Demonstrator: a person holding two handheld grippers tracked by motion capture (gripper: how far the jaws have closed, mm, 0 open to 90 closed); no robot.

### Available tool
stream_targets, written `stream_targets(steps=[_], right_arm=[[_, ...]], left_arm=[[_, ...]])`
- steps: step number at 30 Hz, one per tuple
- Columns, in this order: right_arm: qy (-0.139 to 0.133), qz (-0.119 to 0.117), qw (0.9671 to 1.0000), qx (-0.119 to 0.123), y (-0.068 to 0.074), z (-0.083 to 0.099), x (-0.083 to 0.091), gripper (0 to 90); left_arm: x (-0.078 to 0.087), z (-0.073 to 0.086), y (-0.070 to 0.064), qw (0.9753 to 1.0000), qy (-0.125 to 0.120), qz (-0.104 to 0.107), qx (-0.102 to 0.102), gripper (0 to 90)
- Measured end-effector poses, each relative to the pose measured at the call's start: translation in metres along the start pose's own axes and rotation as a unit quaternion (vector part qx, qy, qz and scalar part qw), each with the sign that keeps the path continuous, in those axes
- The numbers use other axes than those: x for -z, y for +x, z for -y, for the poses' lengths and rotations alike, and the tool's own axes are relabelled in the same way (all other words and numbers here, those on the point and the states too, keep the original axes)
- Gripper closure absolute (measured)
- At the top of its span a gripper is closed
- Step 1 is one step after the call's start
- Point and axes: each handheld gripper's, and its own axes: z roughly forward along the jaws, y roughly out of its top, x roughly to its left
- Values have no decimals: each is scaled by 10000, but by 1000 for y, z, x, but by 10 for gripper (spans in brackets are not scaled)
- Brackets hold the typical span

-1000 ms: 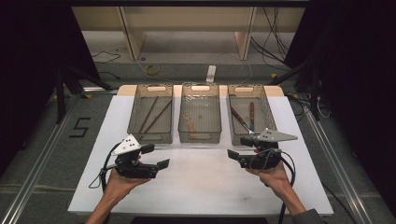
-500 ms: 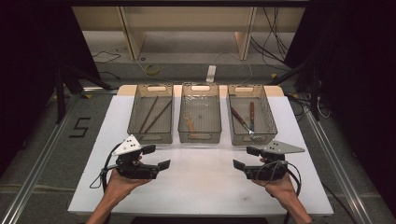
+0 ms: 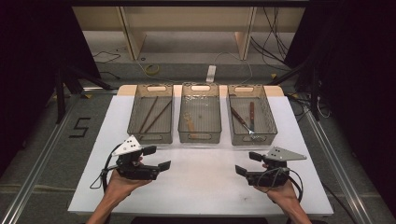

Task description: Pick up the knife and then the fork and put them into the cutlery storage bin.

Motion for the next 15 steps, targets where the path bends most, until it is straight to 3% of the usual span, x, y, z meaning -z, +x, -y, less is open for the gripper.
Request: stream_targets(steps=[15], right_arm=[[-111, 73, 9999, 5, 2, 3, 5, 208]], left_arm=[[0, 0, 1, 10000, -38, 6, 37, 153]])
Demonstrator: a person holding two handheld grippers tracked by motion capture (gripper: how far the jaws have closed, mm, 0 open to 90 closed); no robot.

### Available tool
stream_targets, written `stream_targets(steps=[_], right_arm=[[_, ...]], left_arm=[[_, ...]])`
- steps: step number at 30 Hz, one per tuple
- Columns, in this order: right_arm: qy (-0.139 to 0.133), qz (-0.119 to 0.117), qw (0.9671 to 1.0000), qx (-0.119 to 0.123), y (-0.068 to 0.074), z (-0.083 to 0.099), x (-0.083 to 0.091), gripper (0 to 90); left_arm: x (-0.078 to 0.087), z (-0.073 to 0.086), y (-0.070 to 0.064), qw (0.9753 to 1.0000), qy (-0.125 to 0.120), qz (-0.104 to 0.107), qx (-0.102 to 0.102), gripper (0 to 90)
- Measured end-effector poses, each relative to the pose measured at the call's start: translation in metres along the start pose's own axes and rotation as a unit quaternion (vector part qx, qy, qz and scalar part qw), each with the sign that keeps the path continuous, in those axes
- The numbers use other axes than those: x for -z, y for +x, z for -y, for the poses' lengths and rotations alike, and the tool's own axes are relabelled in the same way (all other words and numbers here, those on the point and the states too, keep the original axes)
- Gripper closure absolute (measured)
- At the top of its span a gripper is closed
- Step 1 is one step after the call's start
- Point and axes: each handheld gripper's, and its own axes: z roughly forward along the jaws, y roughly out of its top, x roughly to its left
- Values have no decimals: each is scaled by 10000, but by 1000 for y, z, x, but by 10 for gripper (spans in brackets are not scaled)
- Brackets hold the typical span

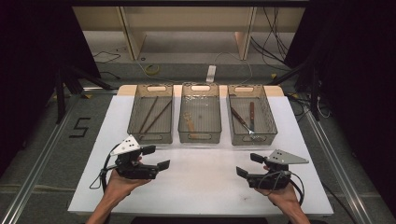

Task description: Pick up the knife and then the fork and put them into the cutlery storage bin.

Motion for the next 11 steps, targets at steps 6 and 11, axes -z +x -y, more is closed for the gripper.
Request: stream_targets(steps=[6, 11], right_arm=[[-49, 27, 10000, 35, 1, -1, 1, 210], [-30, 24, 10000, 30, 1, -1, 1, 210]], left_arm=[[0, 0, 0, 10000, 5, 0, -9, 153], [-1, 0, 0, 10000, 26, 1, -25, 153]])
